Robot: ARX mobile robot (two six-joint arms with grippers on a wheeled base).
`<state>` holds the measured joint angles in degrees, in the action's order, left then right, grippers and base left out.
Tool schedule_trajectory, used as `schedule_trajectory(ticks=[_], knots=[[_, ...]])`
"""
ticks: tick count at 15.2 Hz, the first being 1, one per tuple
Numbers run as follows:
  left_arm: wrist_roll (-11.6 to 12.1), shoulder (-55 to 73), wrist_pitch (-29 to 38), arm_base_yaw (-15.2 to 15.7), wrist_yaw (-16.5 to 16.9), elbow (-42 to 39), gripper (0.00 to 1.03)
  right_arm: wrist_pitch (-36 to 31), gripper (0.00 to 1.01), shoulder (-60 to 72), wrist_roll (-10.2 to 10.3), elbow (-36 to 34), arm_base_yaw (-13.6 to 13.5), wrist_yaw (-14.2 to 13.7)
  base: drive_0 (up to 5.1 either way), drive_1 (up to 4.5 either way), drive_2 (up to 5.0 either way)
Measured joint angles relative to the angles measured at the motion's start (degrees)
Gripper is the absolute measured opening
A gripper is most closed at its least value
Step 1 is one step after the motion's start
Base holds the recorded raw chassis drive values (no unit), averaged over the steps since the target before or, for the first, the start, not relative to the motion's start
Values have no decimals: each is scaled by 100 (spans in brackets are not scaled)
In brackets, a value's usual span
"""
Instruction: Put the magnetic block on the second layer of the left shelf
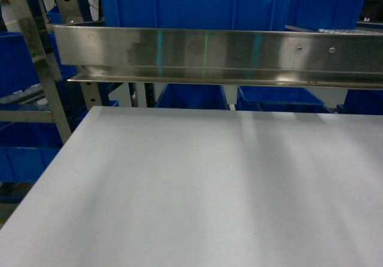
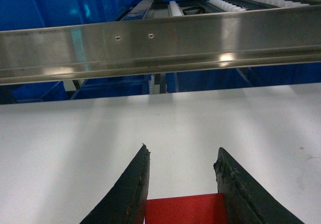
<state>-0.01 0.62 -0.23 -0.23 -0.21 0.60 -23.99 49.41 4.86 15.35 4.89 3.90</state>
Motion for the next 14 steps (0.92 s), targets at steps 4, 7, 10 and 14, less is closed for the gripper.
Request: schedule_trajectory(ticks=[4, 7, 10, 14], knots=[[2, 0, 7, 0, 0, 0, 98, 15, 33, 4, 0, 0, 0, 0, -496, 242, 242], [0, 0, 2, 0, -7, 0, 98, 22, 33, 11, 0, 0, 0, 0, -494, 242, 242], [0, 0, -2, 0, -2, 0, 98, 15, 33, 7, 0, 0, 0, 0, -496, 241, 241], [2, 0, 0, 0, 0, 0, 98, 0, 33, 2, 0, 0, 0, 0, -501, 235, 235]])
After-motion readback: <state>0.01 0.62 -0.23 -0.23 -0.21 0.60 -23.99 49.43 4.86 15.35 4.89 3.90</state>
